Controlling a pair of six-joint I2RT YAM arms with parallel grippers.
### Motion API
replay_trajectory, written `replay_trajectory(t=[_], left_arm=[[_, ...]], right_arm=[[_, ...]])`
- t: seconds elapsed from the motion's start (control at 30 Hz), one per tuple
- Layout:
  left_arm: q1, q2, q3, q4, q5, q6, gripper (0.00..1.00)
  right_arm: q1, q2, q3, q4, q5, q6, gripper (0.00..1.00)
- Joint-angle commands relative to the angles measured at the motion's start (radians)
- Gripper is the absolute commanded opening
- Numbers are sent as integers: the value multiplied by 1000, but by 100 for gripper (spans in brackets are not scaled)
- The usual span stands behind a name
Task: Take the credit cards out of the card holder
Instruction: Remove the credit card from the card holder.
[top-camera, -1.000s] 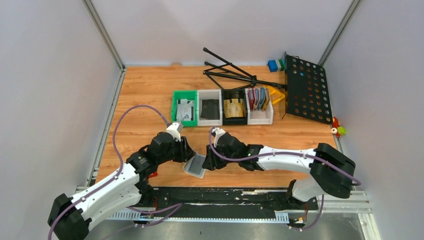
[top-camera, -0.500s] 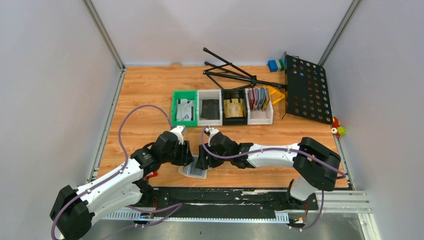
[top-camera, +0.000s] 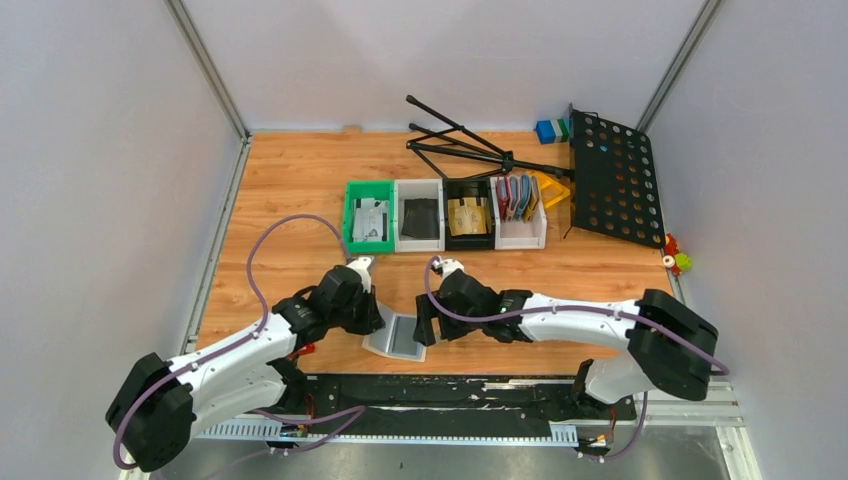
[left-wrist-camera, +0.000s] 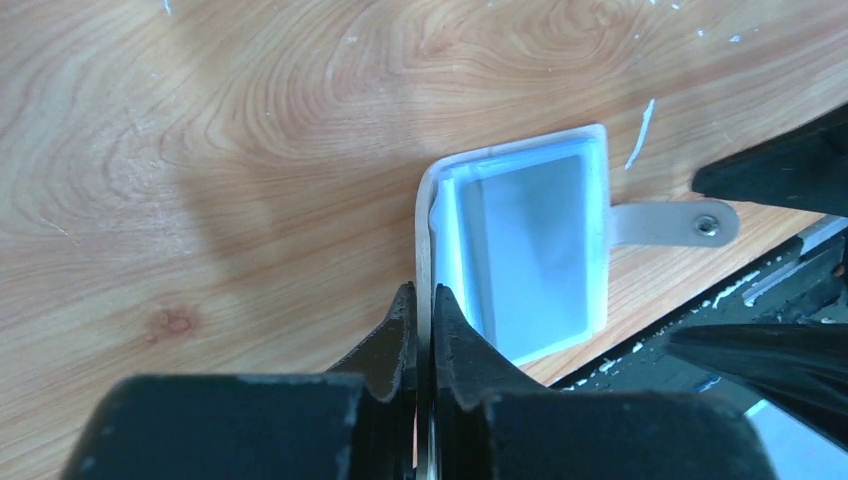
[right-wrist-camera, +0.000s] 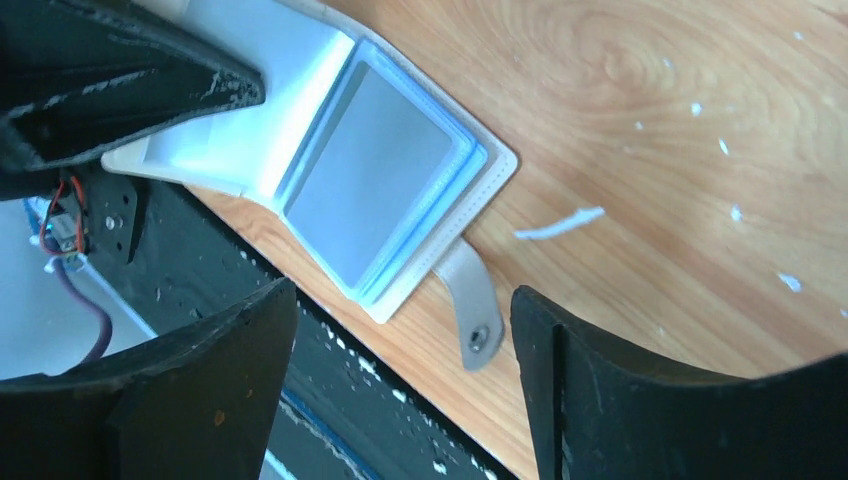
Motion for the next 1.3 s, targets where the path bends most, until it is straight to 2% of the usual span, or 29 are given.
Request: replay_trajectory(t=[0.0, 0.1, 0.23, 0.43, 0.57, 0.73, 0.9, 1.03, 1.27], left_arm=[[-4, 4, -36, 86, 5, -67, 3], [0, -30, -85, 196, 37, -139, 0], [14, -60, -168, 443, 112, -282, 0], [67, -100, -207, 640, 199, -438, 0], [87, -184, -204, 674, 204, -498, 0], [110, -260, -185, 708, 226, -559, 0], [111, -253, -198, 882, 275, -654, 0], [111, -223, -220, 1037, 295, -732, 0], [112, -224, -219, 1116, 315, -779, 0]], right_arm=[[-45, -122, -90, 66, -86, 34, 79], [-77, -183, -158, 106, -136, 73, 84], [-93, -265, -239, 146, -159, 120, 100], [-175, -423, -382, 280, -218, 237, 100], [-200, -541, -461, 380, -212, 290, 100], [-235, -605, -459, 365, -245, 308, 100], [-276, -599, -467, 446, -293, 391, 100], [-284, -558, -494, 608, -315, 498, 100], [-287, -506, -510, 794, -312, 555, 100]])
